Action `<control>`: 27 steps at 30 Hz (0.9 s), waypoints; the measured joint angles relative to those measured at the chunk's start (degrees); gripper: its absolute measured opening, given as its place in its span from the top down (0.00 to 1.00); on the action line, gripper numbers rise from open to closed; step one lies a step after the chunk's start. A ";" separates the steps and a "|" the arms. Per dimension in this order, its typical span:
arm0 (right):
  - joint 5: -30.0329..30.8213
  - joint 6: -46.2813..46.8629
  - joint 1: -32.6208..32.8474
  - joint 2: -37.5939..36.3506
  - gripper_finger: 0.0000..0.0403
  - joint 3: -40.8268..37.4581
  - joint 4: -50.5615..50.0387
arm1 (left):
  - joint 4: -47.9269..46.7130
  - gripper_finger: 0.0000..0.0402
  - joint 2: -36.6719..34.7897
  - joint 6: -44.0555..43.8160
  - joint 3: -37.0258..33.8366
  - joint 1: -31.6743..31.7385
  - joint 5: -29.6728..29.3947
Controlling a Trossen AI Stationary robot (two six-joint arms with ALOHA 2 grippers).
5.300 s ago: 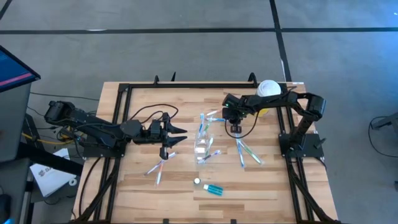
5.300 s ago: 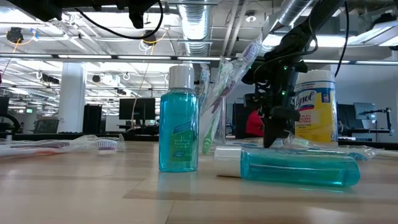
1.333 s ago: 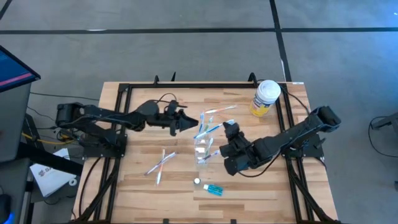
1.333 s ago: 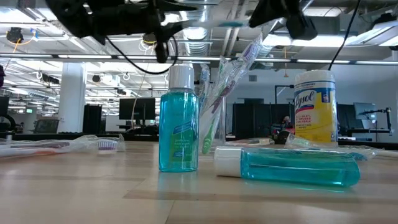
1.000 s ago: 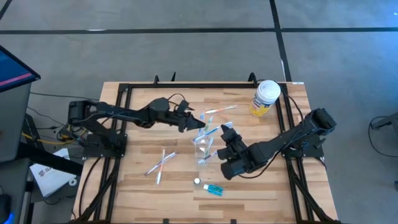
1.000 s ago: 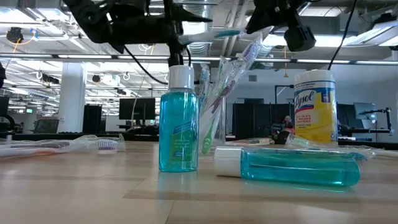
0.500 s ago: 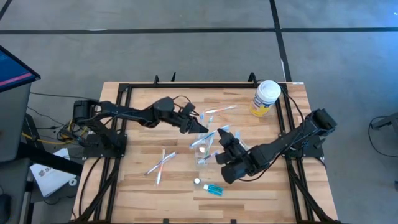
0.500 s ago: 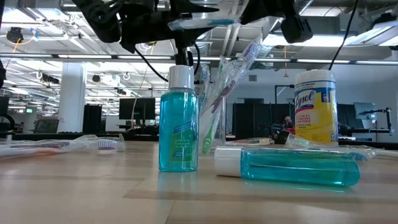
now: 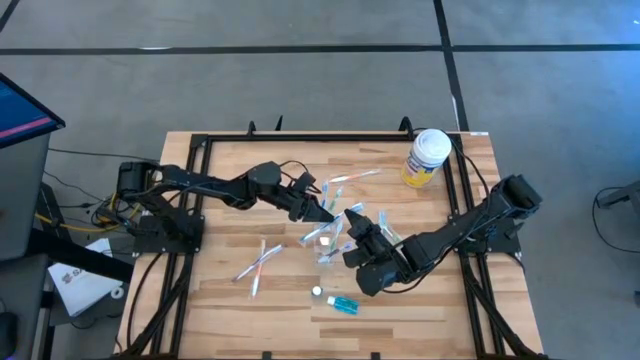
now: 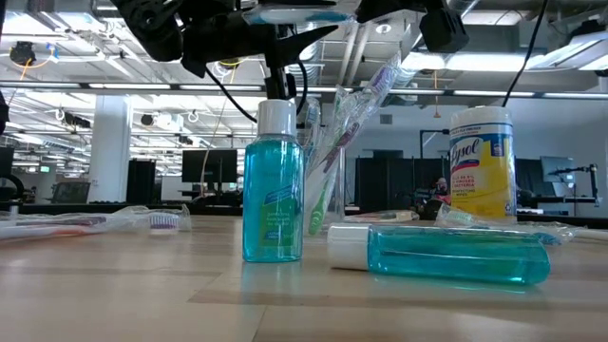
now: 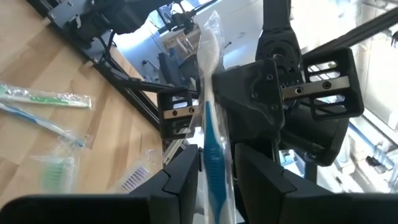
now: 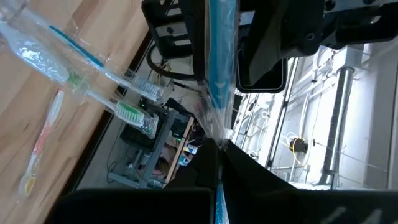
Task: Pick & Place toothbrushing station
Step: Put the top blue toothbrush into the transparent organizer
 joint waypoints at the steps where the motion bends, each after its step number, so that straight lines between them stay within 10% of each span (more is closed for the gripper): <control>1: -0.02 -0.02 -0.03 0.00 1.00 0.00 0.17 | -0.03 0.75 0.00 -0.21 0.00 0.00 0.00; 27: -1.60 0.02 -0.04 0.00 1.00 0.02 2.27 | -0.65 0.75 0.00 -0.05 -0.04 -0.87 -0.79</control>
